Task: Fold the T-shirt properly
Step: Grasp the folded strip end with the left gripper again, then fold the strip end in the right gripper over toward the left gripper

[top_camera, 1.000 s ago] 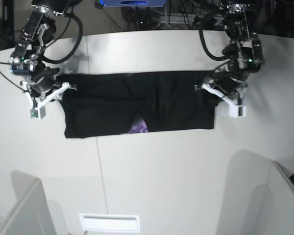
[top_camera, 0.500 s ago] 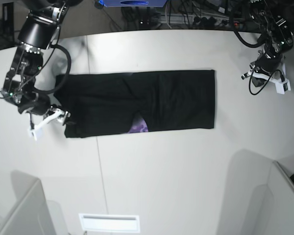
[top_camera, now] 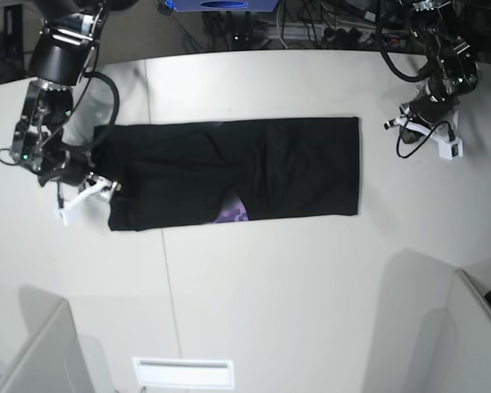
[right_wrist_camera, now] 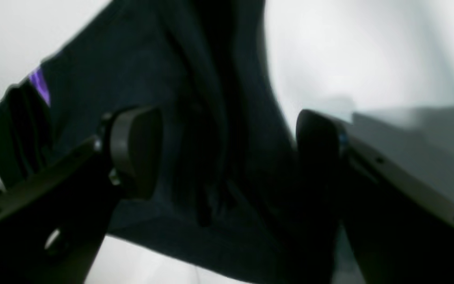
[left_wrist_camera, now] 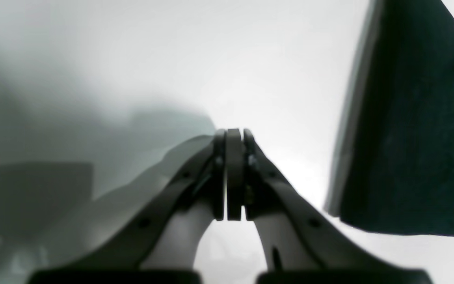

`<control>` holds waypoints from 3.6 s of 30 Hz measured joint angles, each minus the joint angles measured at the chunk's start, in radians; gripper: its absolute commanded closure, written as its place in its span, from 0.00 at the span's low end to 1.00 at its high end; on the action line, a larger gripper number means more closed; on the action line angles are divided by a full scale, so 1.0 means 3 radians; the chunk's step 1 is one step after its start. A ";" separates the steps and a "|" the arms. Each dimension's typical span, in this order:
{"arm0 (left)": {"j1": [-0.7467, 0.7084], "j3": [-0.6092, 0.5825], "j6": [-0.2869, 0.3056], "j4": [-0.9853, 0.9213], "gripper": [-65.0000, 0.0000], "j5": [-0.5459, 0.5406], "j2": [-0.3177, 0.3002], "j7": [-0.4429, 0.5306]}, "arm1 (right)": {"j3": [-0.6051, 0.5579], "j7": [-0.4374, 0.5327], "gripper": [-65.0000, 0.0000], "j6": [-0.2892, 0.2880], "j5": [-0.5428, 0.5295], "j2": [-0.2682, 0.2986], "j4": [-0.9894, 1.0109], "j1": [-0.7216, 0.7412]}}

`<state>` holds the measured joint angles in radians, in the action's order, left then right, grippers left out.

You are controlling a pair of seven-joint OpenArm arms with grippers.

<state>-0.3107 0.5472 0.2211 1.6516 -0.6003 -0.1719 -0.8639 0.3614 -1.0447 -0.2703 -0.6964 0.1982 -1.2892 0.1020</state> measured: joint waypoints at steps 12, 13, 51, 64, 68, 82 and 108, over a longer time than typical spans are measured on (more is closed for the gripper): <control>0.0100 -0.0633 0.0000 -0.0223 1.00 0.0617 -0.0008 0.0650 | -0.0168 0.0103 0.44 -0.0037 -0.0070 -0.0065 -0.0014 -0.0076; 0.0104 -0.0683 0.0000 -0.0233 1.00 0.0618 -0.0001 0.0675 | -0.0168 0.0088 0.56 -0.0036 -0.0053 -0.0065 -0.0003 -0.0076; 0.0518 -0.2051 -0.0263 -0.0242 1.00 0.0692 0.0008 0.0601 | -0.1689 -0.0013 1.00 0.1424 0.0066 -0.0229 -0.2003 -0.0214; 0.0479 -0.2042 -0.0276 0.0161 1.00 0.0721 0.0009 0.0099 | -0.2010 0.0027 1.00 0.1429 0.0116 -0.0462 -0.2001 -0.0223; 0.0479 -0.2031 -0.0280 0.0188 1.00 0.0731 0.0006 0.0118 | -0.2154 0.0135 1.00 0.1425 0.0052 -0.0498 -0.2001 -0.0259; 0.0443 -0.2032 -0.0289 0.0175 1.00 0.0730 -0.0135 0.0109 | -0.2452 0.0481 1.00 0.1427 0.0089 -0.0679 -0.1957 -0.0209; -0.0242 -0.0593 -0.0263 0.0528 1.00 0.0689 -0.0186 0.0111 | -0.2462 0.0716 0.88 0.1436 0.0085 -0.0894 -0.1127 -0.0159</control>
<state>-0.3832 0.3695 0.1421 1.8099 -0.3935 -0.2276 -0.8307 -0.3771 -0.8299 0.1604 -0.6708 -0.0700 -1.6272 0.0544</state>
